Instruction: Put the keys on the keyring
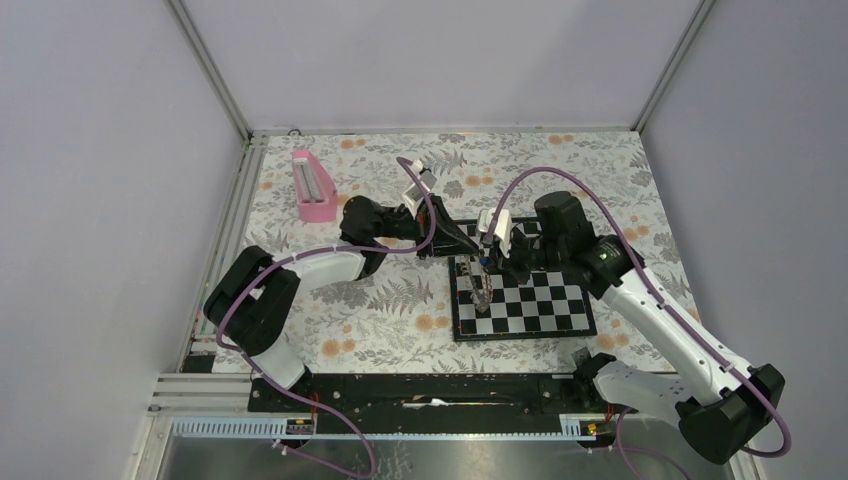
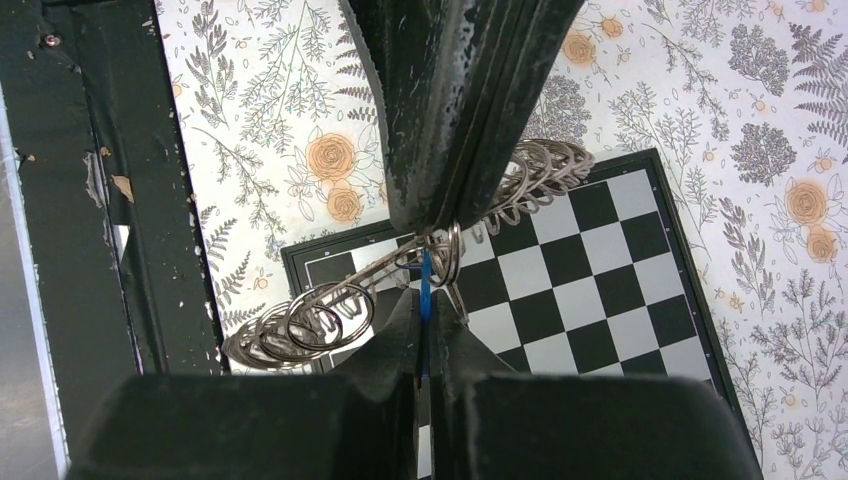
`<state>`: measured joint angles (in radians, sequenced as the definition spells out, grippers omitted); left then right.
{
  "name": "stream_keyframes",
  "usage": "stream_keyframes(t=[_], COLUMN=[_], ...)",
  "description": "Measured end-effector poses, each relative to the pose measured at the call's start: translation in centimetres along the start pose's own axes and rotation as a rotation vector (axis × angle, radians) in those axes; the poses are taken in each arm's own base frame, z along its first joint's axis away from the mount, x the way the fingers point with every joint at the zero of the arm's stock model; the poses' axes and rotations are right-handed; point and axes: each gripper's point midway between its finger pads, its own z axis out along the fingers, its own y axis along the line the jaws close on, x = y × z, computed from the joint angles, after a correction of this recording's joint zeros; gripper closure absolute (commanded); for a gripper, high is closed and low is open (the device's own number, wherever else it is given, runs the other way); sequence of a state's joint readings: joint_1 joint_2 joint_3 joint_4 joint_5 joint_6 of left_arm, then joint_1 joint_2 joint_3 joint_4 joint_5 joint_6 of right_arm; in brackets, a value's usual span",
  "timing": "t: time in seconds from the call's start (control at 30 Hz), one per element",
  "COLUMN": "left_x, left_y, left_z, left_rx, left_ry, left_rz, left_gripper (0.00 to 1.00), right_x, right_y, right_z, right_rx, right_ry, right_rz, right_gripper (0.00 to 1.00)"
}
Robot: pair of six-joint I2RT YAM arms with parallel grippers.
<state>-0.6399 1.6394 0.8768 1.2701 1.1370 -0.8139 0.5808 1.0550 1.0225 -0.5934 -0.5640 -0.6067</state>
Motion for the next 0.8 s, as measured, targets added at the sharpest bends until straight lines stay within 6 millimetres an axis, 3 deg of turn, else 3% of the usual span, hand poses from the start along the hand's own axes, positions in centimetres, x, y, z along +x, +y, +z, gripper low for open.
stream_keyframes(t=[0.43,0.8], left_x=[0.6,1.4], left_y=[0.6,1.2], left_z=[-0.1,-0.2], left_rx=[-0.005,-0.021], left_ry=[0.022,0.046], left_rz=[0.058,0.057], left_gripper=[1.00,1.00], right_x=[0.4,-0.4], right_y=[0.4,0.3], right_z=[-1.0,-1.6], right_rx=[0.013,0.024], right_ry=[0.027,0.016], right_rz=[0.009,0.000], right_gripper=[1.00,1.00])
